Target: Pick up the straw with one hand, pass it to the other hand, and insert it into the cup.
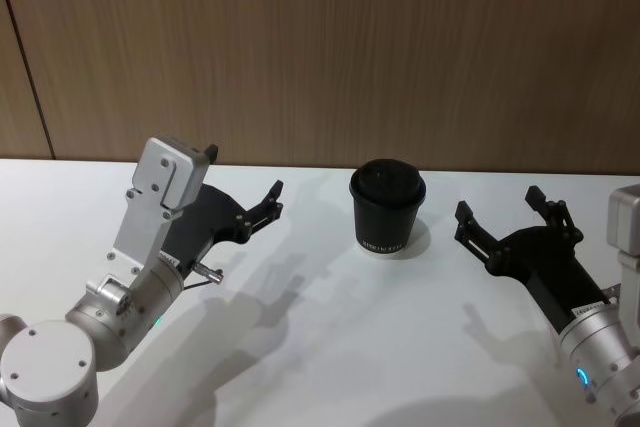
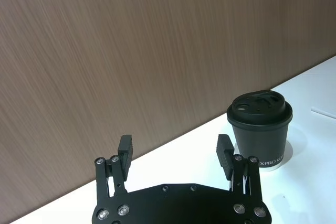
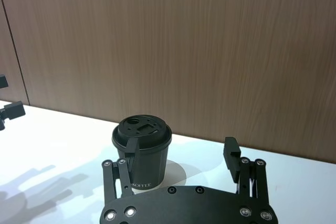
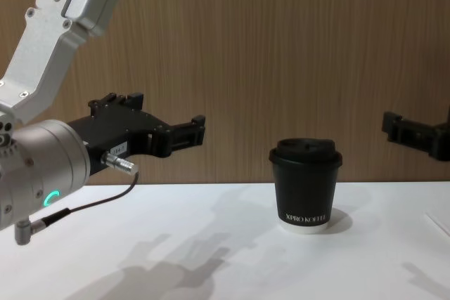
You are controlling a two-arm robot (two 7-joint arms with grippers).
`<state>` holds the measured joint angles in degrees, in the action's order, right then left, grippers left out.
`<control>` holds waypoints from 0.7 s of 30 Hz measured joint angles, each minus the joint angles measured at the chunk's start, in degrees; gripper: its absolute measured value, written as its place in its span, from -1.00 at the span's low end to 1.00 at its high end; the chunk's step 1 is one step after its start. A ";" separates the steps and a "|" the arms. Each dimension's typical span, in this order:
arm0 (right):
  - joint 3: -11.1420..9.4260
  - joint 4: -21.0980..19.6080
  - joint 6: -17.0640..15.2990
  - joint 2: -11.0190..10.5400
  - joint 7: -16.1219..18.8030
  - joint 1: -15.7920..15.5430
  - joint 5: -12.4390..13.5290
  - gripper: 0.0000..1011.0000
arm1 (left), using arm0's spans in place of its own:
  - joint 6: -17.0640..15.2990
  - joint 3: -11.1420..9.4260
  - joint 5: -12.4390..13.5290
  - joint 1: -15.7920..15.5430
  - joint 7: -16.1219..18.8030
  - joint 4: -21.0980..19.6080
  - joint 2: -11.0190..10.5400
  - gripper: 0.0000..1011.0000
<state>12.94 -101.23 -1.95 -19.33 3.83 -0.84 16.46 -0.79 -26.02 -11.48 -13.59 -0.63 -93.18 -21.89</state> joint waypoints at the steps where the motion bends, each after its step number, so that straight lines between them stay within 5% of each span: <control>1: 0.00 0.00 0.00 0.00 0.00 0.00 0.00 0.98 | 0.00 0.00 0.00 0.00 0.00 0.00 0.00 0.98; 21: 0.00 0.00 0.00 0.00 0.00 0.00 0.00 0.98 | 0.00 0.00 0.00 0.00 0.00 0.00 0.00 0.98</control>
<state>12.94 -101.23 -1.95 -19.33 3.83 -0.84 16.46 -0.80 -26.02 -11.48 -13.59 -0.63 -93.18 -21.90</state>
